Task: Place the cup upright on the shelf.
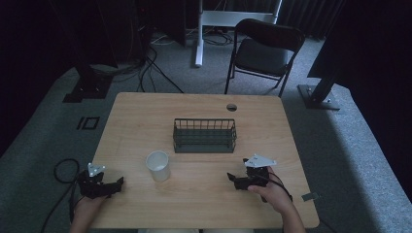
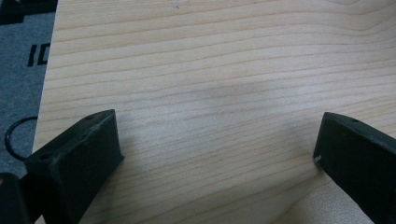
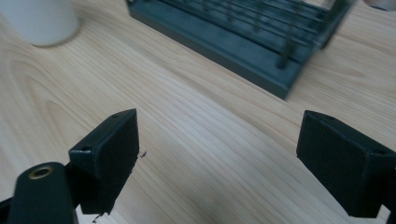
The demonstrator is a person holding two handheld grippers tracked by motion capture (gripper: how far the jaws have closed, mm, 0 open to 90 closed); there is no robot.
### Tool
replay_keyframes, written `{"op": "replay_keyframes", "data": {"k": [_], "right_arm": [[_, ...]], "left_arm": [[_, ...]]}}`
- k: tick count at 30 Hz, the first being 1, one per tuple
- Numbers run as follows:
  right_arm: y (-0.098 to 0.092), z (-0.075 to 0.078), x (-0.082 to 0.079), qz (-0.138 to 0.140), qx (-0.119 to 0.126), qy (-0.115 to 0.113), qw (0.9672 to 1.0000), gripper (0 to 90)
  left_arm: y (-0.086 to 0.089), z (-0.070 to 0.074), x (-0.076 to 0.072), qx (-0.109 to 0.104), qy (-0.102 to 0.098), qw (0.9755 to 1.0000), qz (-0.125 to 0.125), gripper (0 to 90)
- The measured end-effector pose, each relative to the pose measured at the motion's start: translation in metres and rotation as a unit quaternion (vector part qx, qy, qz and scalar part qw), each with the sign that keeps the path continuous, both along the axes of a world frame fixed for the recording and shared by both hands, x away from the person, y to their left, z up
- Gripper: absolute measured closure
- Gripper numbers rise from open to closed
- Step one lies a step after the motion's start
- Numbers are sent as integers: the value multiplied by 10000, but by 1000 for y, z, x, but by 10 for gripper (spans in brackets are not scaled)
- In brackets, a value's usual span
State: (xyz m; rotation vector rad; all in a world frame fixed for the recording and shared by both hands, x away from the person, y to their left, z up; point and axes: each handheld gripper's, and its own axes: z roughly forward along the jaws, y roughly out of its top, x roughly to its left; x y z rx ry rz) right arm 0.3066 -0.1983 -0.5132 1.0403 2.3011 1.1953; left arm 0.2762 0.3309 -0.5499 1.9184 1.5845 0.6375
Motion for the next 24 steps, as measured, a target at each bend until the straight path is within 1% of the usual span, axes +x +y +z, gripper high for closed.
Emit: {"op": "replay_keyframes", "data": {"k": [2,4,11,17,18,19,20,24], "right_arm": [[5,0,0,92,51,-8,9999,128],[12,0,1,203,48,-28,9998,128],[25,1,3,332,42,-40,9994,128],[41,2,4,530,45,-70,9986,128],[46,2,5,598,45,-69,9982,128],[46,2,5,598,45,-69,9982,128],[51,2,5,646,46,-65,9979,128],[59,2,5,719,54,-71,9974,128]], "left_arm": [[0,0,0,-2,-2,10000,1,8],[0,0,0,-2,-2,10000,2,8],[0,0,0,-3,-2,10000,2,8],[0,0,0,-2,1,10000,0,8],[0,0,0,-4,0,10000,1,8],[0,0,0,-4,0,10000,1,8],[0,0,0,-4,0,10000,0,8],[0,0,0,-3,1,10000,-1,8]]}}
